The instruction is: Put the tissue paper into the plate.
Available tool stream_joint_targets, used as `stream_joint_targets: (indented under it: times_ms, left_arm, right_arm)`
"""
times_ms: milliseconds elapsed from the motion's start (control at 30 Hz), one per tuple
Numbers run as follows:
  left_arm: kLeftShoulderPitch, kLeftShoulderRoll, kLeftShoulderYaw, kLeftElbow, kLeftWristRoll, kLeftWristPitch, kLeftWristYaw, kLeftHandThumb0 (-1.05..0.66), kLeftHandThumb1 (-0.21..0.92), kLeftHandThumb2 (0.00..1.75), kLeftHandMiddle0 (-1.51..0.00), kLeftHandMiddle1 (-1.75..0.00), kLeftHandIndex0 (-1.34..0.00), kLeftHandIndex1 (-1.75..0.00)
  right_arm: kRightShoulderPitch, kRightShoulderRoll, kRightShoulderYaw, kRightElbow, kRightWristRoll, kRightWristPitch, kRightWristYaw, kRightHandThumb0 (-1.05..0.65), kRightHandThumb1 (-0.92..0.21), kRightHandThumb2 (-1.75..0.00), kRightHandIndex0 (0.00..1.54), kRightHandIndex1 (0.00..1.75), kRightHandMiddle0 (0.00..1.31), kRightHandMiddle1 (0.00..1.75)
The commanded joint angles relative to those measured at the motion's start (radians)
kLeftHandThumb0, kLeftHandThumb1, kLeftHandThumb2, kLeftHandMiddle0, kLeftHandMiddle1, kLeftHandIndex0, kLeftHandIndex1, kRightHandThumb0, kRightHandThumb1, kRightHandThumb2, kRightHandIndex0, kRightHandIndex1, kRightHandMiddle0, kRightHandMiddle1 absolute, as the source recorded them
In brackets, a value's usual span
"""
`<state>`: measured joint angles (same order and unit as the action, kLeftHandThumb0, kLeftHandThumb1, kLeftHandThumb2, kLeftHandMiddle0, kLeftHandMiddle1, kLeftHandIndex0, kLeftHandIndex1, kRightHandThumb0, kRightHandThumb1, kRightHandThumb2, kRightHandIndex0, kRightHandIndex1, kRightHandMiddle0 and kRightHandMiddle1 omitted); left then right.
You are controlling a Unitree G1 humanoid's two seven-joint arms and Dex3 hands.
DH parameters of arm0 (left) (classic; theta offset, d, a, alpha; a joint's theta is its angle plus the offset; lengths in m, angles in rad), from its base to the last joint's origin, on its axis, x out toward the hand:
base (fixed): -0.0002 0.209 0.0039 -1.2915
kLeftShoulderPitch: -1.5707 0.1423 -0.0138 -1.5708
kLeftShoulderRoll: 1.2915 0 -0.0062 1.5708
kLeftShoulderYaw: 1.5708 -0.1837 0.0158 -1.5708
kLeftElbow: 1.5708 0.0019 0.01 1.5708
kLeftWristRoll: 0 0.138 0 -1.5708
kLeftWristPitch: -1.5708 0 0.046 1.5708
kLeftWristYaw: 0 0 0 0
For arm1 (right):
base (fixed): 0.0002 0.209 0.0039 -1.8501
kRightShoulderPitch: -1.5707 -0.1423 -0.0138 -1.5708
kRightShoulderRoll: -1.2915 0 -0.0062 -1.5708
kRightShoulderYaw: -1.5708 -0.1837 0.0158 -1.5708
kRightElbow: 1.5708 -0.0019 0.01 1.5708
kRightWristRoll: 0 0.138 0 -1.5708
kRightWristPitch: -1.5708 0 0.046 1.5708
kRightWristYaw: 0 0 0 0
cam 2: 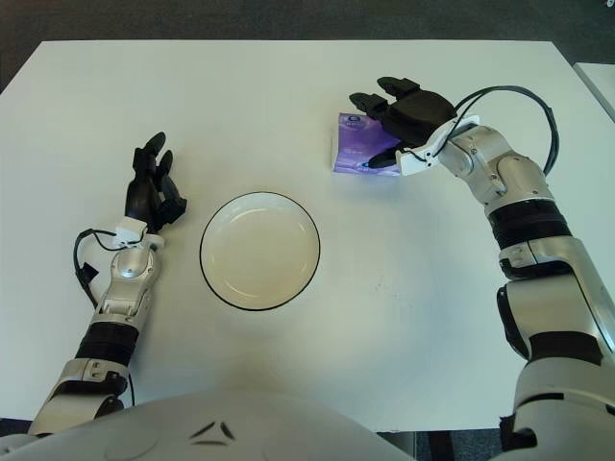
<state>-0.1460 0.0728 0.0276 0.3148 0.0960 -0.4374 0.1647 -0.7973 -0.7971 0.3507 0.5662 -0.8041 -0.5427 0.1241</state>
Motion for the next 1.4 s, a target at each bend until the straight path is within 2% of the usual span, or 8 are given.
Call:
stream_joint_targets:
  times_ms: [0, 800, 1367]
  left_arm:
    - [0.121, -0.027, -0.022, 0.11, 0.025, 0.044, 0.006, -0.78, 0.92, 0.99, -0.3, 0.0, 0.0, -0.57]
    - [0.12, -0.031, -0.019, 0.124, 0.015, 0.044, 0.004, -0.77, 0.92, 0.99, -0.28, 0.0, 0.0, -0.55]
    - [0.119, -0.027, -0.019, 0.129, 0.028, 0.033, 0.017, -0.76, 0.92, 0.99, -0.3, -0.01, 0.0, -0.56]
  right_arm:
    - [0.024, -0.011, 0.004, -0.015, 0.009, -0.012, 0.012, -1.05, -0.92, -0.44, 0.0, 0.0, 0.0, 0.0]
    - [0.021, 0.013, 0.038, 0.02, -0.017, -0.017, 0.008, -1.05, -0.92, -0.44, 0.0, 0.0, 0.0, 0.0]
    - [-0.005, 0.057, 0.065, 0.079, -0.042, 0.048, -0.006, -1.05, -0.92, -0.46, 0.0, 0.0, 0.0, 0.0]
